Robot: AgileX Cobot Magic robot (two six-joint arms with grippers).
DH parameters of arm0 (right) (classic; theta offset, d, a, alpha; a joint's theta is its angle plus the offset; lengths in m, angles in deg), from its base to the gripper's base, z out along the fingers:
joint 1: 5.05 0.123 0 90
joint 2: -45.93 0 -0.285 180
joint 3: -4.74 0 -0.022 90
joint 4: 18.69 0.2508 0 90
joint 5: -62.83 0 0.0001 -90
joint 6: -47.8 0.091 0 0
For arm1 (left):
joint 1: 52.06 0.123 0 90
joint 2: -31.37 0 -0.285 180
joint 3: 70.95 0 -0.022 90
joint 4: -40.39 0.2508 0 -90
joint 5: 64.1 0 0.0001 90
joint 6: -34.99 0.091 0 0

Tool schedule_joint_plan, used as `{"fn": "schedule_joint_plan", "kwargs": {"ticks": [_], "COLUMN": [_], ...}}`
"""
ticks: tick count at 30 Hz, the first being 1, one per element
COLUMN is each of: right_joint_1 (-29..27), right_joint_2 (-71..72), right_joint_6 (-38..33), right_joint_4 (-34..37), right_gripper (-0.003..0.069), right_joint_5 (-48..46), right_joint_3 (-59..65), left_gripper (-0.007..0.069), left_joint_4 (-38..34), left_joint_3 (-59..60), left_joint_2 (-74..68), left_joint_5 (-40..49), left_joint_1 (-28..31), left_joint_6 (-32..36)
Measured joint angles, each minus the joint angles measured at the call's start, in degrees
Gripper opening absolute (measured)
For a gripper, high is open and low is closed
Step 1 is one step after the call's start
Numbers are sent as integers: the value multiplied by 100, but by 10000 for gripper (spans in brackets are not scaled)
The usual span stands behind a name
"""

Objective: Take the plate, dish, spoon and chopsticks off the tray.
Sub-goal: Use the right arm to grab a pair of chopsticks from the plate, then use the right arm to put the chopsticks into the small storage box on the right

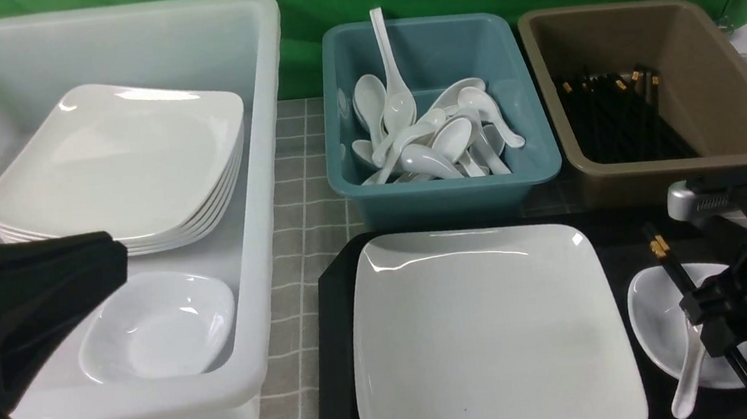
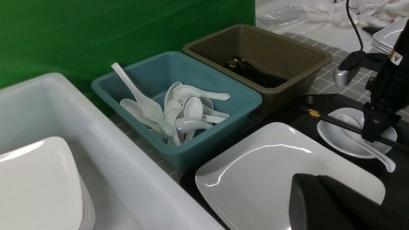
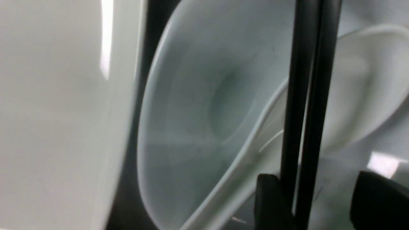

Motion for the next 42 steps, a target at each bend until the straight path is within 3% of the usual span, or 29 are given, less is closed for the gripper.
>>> {"fn": "schedule_joint_plan", "kwargs": {"ticks": [7, 11, 16, 24, 28, 31, 37, 42], "right_joint_1": [-13, -13, -13, -13, -13, -13, -96, -333], "right_joint_2": [-323, -323, -305, 421, 1012, 1415, 764, -456], "right_joint_6": [-63, -153, -362, -626, -1041, -1562, -1593, -1465], "right_joint_4": [11, 11, 11, 75, 515, 1276, 1680, 1994], "right_gripper": [340, 218, 122, 122, 122, 122, 122, 122], "right_joint_5": [89, 84, -100, -586, -969, -1033, -664, -260], "right_joint_3": [-6, -24, -112, -112, -112, -242, -1617, -3094], "left_gripper": [7, 7, 7, 7, 7, 7, 7, 7], "left_joint_4": [0, 0, 22, 39, 33, -112, -627, -707], "left_joint_3": [0, 0, 0, 0, 0, 0, 0, 0], "left_joint_2": [0, 0, 0, 0, 0, 0, -10, -18], "left_joint_5": [0, 0, 0, -17, -111, -406, -1457, -1688], "left_joint_1": [0, 0, 0, 0, 0, 0, -4, -4], "left_joint_6": [0, 0, 0, 0, 0, 0, 6, 10]}}
